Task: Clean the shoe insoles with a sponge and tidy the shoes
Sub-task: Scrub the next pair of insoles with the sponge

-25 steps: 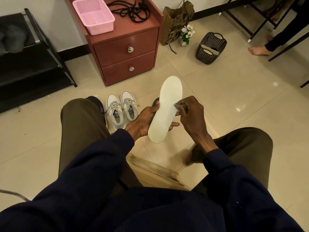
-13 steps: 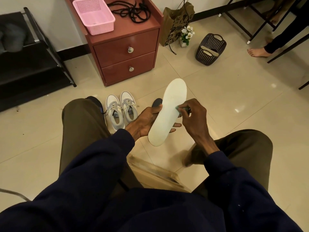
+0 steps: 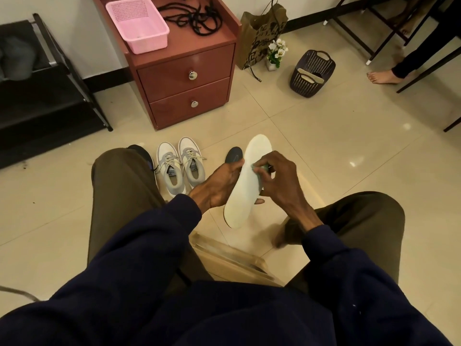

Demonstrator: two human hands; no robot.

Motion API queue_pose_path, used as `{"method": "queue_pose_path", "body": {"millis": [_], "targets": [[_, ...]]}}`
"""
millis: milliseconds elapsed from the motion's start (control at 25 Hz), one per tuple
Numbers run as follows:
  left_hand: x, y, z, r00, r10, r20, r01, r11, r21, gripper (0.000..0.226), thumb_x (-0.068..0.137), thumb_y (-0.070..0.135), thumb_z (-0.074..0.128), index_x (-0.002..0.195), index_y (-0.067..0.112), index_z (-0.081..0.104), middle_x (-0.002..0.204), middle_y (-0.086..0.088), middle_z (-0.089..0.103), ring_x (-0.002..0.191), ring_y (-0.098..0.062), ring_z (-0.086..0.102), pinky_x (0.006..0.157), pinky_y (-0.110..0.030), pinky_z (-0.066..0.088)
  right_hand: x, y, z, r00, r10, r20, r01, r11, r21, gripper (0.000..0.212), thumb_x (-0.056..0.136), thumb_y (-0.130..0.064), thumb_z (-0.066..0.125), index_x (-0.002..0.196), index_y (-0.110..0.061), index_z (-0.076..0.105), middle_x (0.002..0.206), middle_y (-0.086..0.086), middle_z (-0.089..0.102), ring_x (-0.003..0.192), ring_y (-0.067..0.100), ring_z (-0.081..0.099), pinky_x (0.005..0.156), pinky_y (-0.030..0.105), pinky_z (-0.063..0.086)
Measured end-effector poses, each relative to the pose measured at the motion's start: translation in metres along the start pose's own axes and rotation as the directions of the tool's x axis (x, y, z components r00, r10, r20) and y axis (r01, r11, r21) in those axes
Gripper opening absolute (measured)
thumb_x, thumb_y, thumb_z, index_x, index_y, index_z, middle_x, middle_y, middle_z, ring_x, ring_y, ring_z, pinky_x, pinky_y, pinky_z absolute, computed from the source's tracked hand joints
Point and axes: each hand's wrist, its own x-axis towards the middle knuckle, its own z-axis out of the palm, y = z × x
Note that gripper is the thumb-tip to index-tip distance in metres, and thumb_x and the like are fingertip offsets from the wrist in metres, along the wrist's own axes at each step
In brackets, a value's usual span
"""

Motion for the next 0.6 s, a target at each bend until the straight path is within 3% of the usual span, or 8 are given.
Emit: {"method": "queue_pose_path", "body": {"millis": [120, 200, 320, 400, 520, 600], "targets": [[0.002, 0.002, -0.005, 0.997, 0.011, -0.077, -0.014, 0.999, -0.032, 0.060, 0.103, 0.063, 0.039, 0.131, 0.016, 0.063, 0.112, -0.011, 0.067, 0.094, -0.027, 0.067, 0.087, -0.044, 0.057, -0.011, -0.020, 0.013, 0.966, -0.132, 0.224, 0.133, 0.991, 0.010, 0.003, 0.090, -0.013, 0.074, 0.093, -0.015, 0.072, 0.094, -0.005, 0.065, 0.086, 0.006, 0.058, 0.073, 0.022, 0.049], [0.001, -0.002, -0.006, 0.998, -0.017, -0.057, 0.016, 1.000, -0.018, 0.062, 0.101, 0.063, 0.044, 0.136, 0.015, 0.059, 0.123, -0.014, 0.067, 0.107, -0.036, 0.066, 0.090, -0.051, 0.056, -0.002, -0.011, 0.012, 0.985, -0.112, 0.134, 0.121, 0.991, -0.060, 0.002, 0.091, -0.013, 0.073, 0.092, -0.015, 0.071, 0.094, -0.005, 0.064, 0.085, 0.005, 0.056, 0.075, 0.024, 0.050], [0.003, -0.007, -0.007, 0.995, -0.096, 0.037, 0.094, 0.993, 0.066, 0.069, 0.103, 0.062, 0.041, 0.151, 0.013, 0.044, 0.145, -0.021, 0.056, 0.129, -0.050, 0.054, 0.097, -0.057, 0.052, 0.009, 0.015, -0.003, 0.993, 0.049, -0.107, -0.060, 0.994, -0.095, 0.002, 0.092, -0.014, 0.072, 0.092, -0.015, 0.071, 0.093, -0.006, 0.063, 0.084, 0.002, 0.055, 0.075, 0.030, 0.053], [0.003, -0.008, -0.005, 0.992, -0.093, 0.079, 0.090, 0.995, 0.049, 0.066, 0.105, 0.058, 0.040, 0.152, 0.014, 0.043, 0.145, -0.020, 0.056, 0.127, -0.049, 0.056, 0.102, -0.061, 0.049, 0.005, 0.013, 0.000, 0.995, 0.047, -0.083, -0.051, 0.998, -0.046, 0.003, 0.091, -0.013, 0.073, 0.093, -0.015, 0.072, 0.093, -0.007, 0.064, 0.086, 0.000, 0.057, 0.075, 0.028, 0.053], [0.004, -0.005, -0.005, 0.998, -0.062, 0.029, 0.062, 0.998, -0.020, 0.057, 0.104, 0.052, 0.047, 0.148, 0.015, 0.050, 0.141, -0.016, 0.056, 0.111, -0.042, 0.064, 0.101, -0.067, 0.046, -0.004, -0.007, 0.013, 0.992, -0.085, 0.091, 0.089, 0.995, -0.043, 0.003, 0.091, -0.012, 0.073, 0.093, -0.014, 0.071, 0.094, -0.005, 0.065, 0.087, 0.003, 0.056, 0.077, 0.019, 0.047], [0.001, -0.006, -0.004, 0.997, -0.063, 0.034, 0.062, 0.998, 0.016, 0.061, 0.103, 0.051, 0.049, 0.151, 0.014, 0.046, 0.142, -0.019, 0.057, 0.114, -0.044, 0.063, 0.098, -0.063, 0.050, 0.003, -0.003, 0.011, 0.996, -0.083, 0.014, 0.084, 0.994, -0.065, 0.001, 0.093, -0.013, 0.071, 0.093, -0.014, 0.070, 0.095, -0.003, 0.065, 0.087, 0.003, 0.055, 0.077, 0.018, 0.047]]}}
